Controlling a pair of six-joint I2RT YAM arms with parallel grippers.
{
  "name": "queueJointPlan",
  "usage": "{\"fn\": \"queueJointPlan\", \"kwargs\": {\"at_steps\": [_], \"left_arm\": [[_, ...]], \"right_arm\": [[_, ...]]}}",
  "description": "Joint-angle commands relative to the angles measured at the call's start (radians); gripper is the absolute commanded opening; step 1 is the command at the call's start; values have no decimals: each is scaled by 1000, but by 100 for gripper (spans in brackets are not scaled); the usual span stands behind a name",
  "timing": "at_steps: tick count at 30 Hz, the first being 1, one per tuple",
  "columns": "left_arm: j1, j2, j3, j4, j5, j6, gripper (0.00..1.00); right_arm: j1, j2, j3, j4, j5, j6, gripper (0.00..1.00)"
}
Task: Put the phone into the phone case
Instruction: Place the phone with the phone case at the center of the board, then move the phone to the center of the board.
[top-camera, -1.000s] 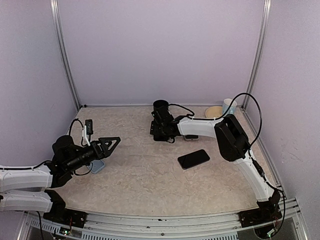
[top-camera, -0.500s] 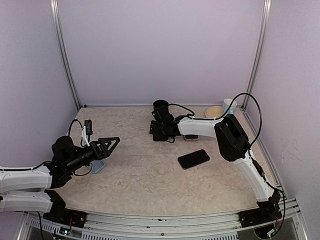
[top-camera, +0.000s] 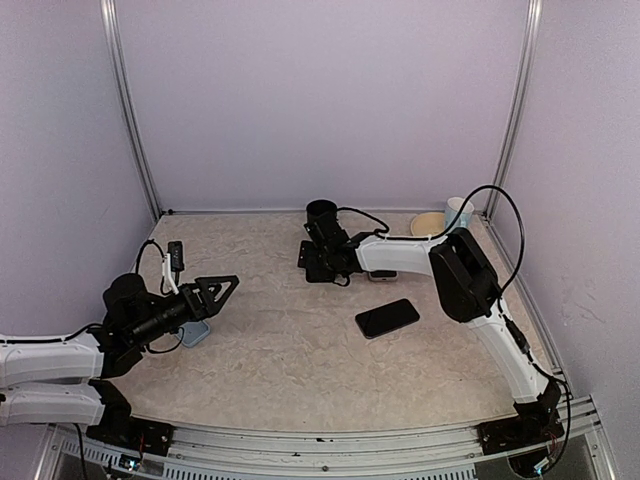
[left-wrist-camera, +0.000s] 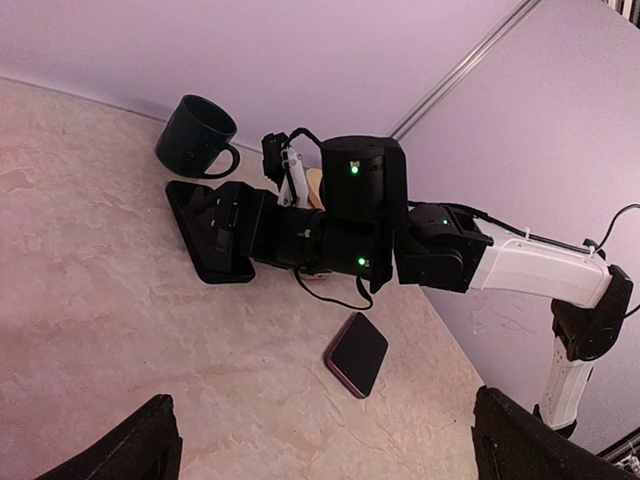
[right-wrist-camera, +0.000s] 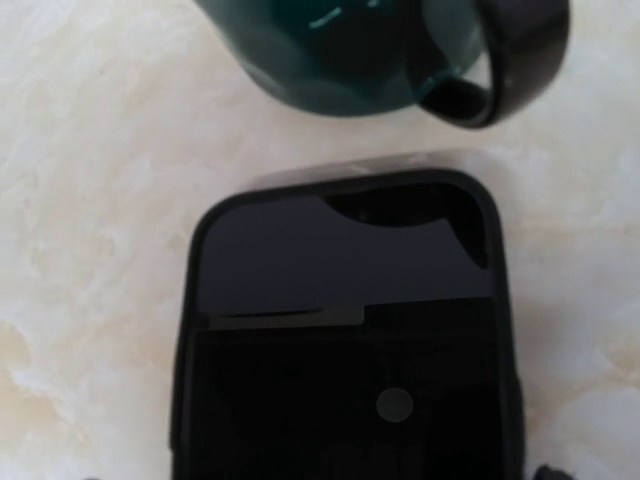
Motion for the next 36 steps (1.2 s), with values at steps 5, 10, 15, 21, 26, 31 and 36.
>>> {"fn": "queueJointPlan", "kwargs": {"at_steps": [5, 10, 15, 21, 26, 31, 36], "left_arm": [[3, -29, -12, -9, -26, 7, 99], [3, -36, -7, -41, -45, 5, 99], [3, -53, 9, -102, -83, 5, 99], [3, -63, 28, -163, -120, -4, 99], [0, -33, 39, -153, -86, -8, 99], [-22, 15, 58, -124, -68, -8, 99], [-81, 74, 93, -96, -73, -9, 99]], "right_arm": [[-8, -119, -101, 60, 3, -121, 100], [-5, -227, -207, 155, -89, -277, 100], [3, -375, -376, 233, -187, -443, 100], [3, -554, -565, 233, -266, -541, 100], [2, -680, -715, 193, -293, -579, 100], [-14, -770, -842, 162, -321, -569, 100], [-58, -865, -968, 180, -354, -510, 100]]}}
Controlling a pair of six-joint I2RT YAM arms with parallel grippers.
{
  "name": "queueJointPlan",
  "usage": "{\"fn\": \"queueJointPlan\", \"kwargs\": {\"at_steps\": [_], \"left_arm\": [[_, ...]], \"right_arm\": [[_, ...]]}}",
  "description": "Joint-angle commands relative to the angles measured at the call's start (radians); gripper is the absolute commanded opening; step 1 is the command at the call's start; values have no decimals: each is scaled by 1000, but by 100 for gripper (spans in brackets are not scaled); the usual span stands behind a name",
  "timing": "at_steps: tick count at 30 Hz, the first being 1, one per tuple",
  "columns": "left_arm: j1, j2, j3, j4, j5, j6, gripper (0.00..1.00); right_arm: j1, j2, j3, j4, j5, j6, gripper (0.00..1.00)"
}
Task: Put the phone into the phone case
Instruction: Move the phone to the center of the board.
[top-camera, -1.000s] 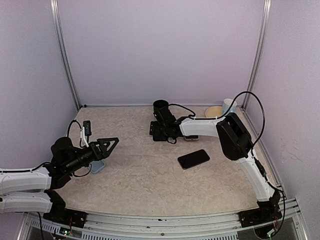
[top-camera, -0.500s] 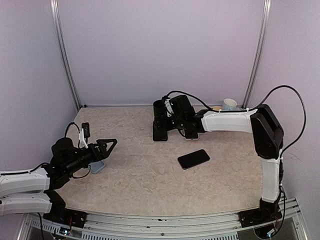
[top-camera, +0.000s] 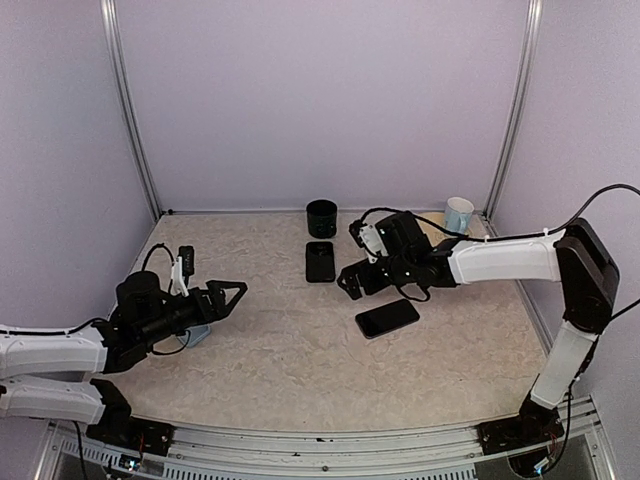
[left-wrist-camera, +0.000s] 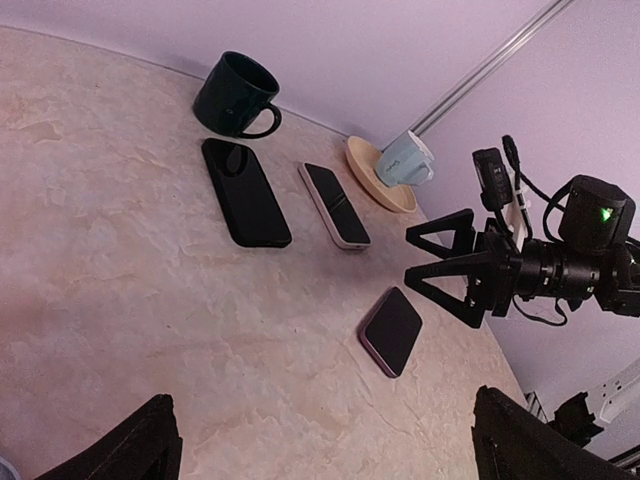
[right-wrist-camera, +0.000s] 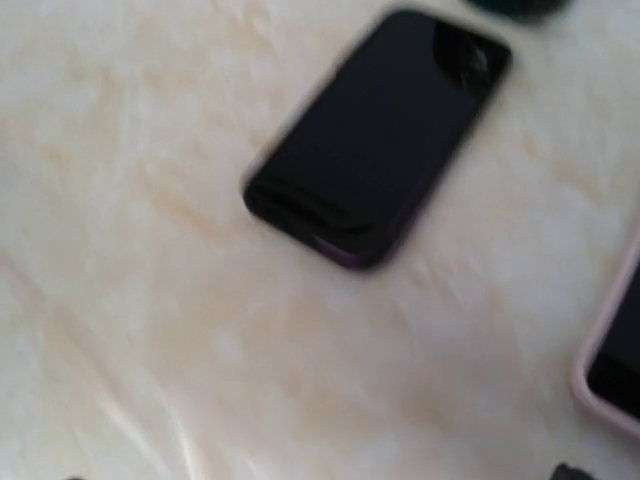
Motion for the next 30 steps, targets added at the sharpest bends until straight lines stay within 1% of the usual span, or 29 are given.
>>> {"fn": "queueJointPlan", "kwargs": {"at_steps": [1, 2, 7, 11, 17, 23, 30], "left_arm": [[-60, 66, 58, 49, 10, -1, 99], [-77, 90, 71, 56, 8, -1, 99], [-155, 212, 127, 116, 13, -20, 99], [-192, 350, 187, 187, 65, -59, 99], [-235, 533, 324, 203, 146, -101, 99], [-254, 693, 425, 236, 208, -145, 99], [-266, 794, 458, 295, 242, -178, 99]], "right_arm": [[-58, -103, -96, 1, -35, 51, 100], [-73, -119, -120, 4, -64, 64, 100], [-149, -180, -232, 20, -85, 108, 100], [-214, -222, -309, 44, -130, 138, 100], [-291, -265, -380, 59, -191, 157, 100], [-319, -263, -422, 79, -236, 170, 99], [-323, -242, -437, 96, -274, 177, 100]]}}
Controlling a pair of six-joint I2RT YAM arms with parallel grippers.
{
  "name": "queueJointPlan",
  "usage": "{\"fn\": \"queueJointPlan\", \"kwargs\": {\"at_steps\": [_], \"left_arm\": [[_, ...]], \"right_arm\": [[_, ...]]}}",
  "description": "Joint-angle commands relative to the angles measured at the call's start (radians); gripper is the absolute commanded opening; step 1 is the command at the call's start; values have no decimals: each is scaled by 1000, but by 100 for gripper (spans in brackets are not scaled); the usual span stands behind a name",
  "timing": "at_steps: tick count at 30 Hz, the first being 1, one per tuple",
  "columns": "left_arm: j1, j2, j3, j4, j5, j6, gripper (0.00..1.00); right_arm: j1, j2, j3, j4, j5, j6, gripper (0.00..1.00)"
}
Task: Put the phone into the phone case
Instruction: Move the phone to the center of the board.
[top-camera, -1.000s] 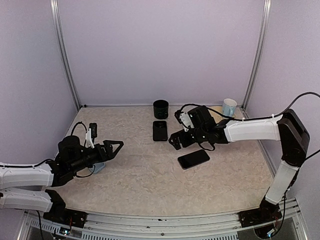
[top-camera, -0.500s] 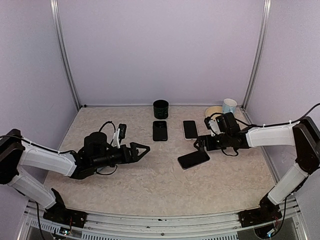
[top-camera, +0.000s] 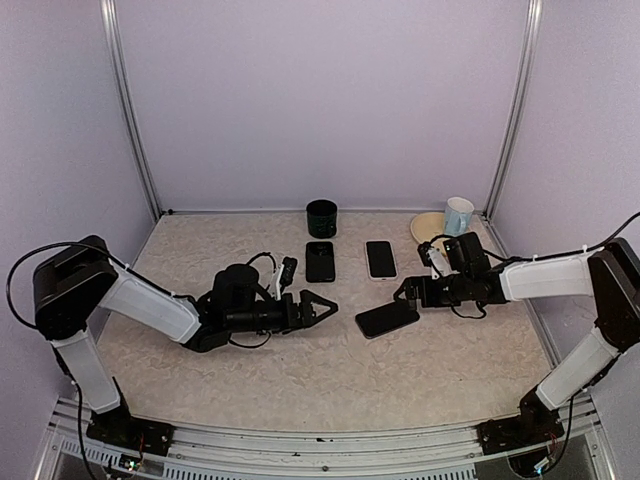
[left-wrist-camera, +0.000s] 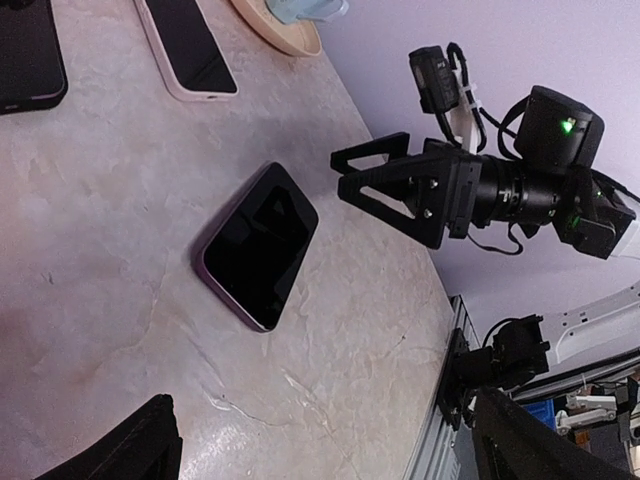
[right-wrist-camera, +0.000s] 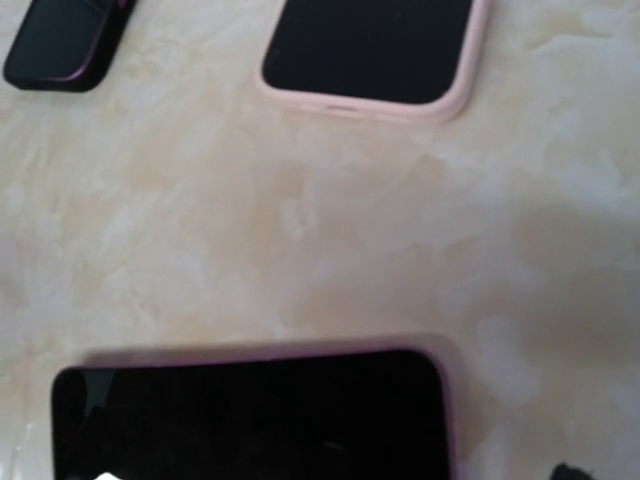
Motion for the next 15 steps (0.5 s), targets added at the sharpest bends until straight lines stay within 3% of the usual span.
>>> {"fn": "queueJointPlan", "kwargs": {"at_steps": [1, 15], "left_arm": [[-13, 42, 35, 60, 40, -22, 99], [-21, 59, 35, 72, 37, -16, 99]], "right_arm": [[-14, 4, -18, 38, -38, 16, 100], [-14, 26, -65, 65, -81, 34, 99]]}}
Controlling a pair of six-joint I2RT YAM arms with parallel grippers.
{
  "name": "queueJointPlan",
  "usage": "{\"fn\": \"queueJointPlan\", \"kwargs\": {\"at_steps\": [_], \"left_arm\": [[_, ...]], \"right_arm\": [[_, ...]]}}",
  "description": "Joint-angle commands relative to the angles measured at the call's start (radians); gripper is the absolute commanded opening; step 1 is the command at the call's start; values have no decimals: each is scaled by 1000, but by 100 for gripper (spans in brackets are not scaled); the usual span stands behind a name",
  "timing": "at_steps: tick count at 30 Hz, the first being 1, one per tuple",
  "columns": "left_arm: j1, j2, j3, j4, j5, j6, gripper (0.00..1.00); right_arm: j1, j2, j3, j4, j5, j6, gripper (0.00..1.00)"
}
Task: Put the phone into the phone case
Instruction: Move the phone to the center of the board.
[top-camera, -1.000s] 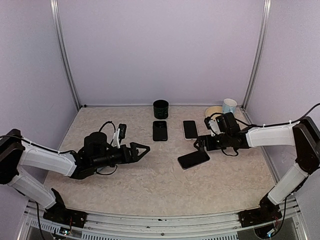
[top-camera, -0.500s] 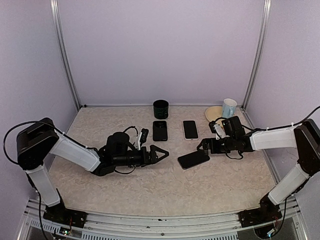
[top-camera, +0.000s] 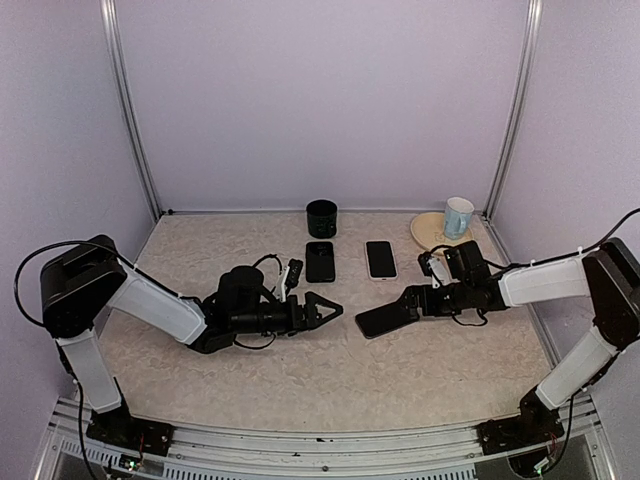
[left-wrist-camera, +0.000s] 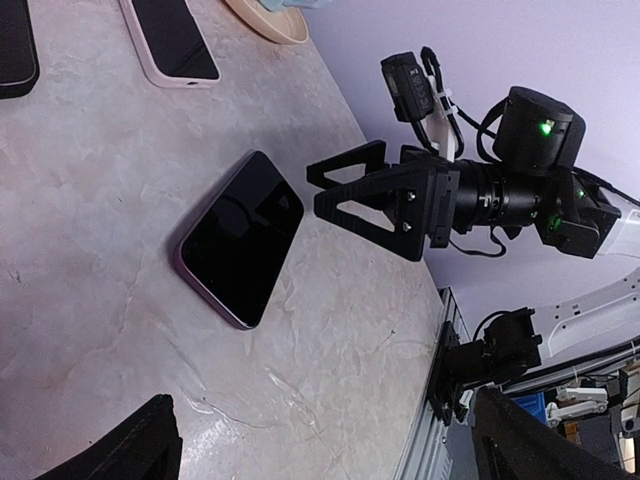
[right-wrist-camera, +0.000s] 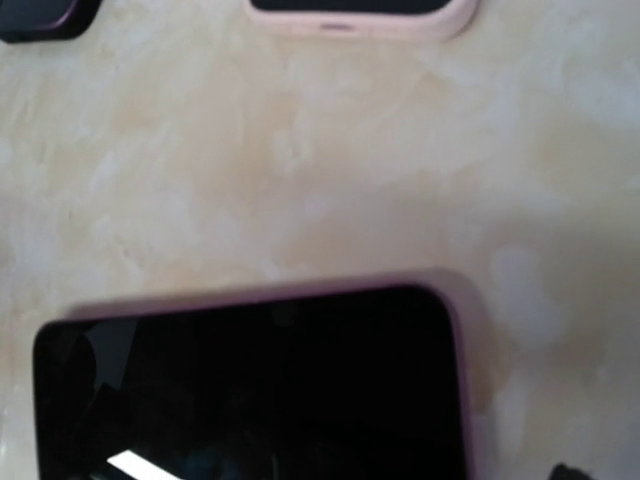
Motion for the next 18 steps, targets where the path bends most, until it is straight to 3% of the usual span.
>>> {"fn": "queueJointPlan", "kwargs": {"at_steps": [1, 18], "left_arm": [[-6, 2, 12, 32, 3, 6, 99], [22, -92, -18, -48, -58, 70, 99]], "right_arm": [[-10, 14, -15, 35, -47, 10, 98], [13, 35, -85, 114, -202, 27, 96]]}}
